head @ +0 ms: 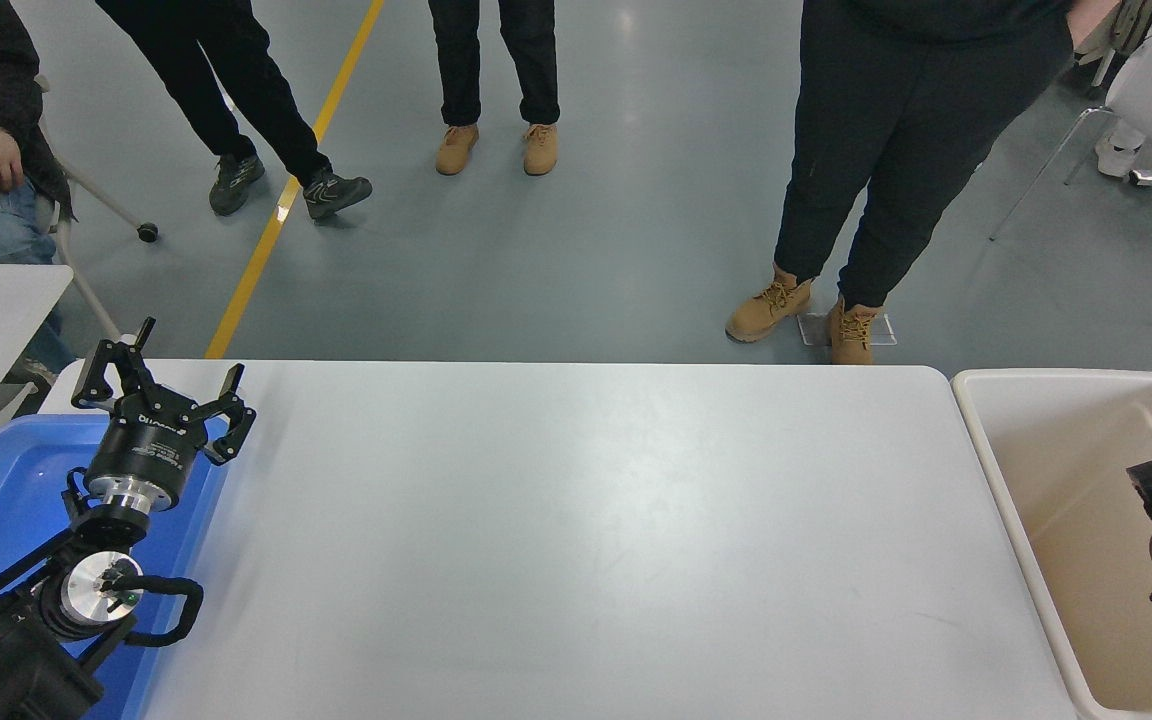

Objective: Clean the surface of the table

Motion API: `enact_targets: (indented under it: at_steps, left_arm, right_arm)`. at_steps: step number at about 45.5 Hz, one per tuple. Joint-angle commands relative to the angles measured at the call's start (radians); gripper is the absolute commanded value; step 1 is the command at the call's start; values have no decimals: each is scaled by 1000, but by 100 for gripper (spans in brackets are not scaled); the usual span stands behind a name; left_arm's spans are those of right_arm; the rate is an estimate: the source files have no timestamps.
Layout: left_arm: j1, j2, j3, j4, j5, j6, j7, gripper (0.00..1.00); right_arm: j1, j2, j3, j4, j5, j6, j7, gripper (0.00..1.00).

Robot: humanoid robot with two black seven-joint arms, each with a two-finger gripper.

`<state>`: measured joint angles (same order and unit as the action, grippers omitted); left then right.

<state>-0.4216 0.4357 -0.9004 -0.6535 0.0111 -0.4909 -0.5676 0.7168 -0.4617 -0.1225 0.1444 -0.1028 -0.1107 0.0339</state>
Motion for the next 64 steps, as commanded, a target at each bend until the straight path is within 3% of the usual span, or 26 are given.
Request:
enact_targets:
  at_steps: [1, 26, 51, 60, 64]
  left_arm:
    - [0, 0, 0, 0, 0, 0, 0, 99]
    - [1, 0, 0, 0, 0, 0, 0, 99]
    - [0, 0, 0, 0, 0, 0, 0, 99]
    - [0, 0, 0, 0, 0, 0, 0, 99]
    - [0, 0, 0, 0, 0, 0, 0, 99]
  right_arm:
    - [18, -57, 185, 50, 2, 20, 3, 98]
    - [127, -130, 504, 234, 15, 11, 3, 98]
    - [135, -135, 794, 369, 15, 17, 15, 98]
    - [131, -130, 840, 441, 15, 19, 90, 98]
    - [130, -129, 839, 472, 14, 19, 182, 98]
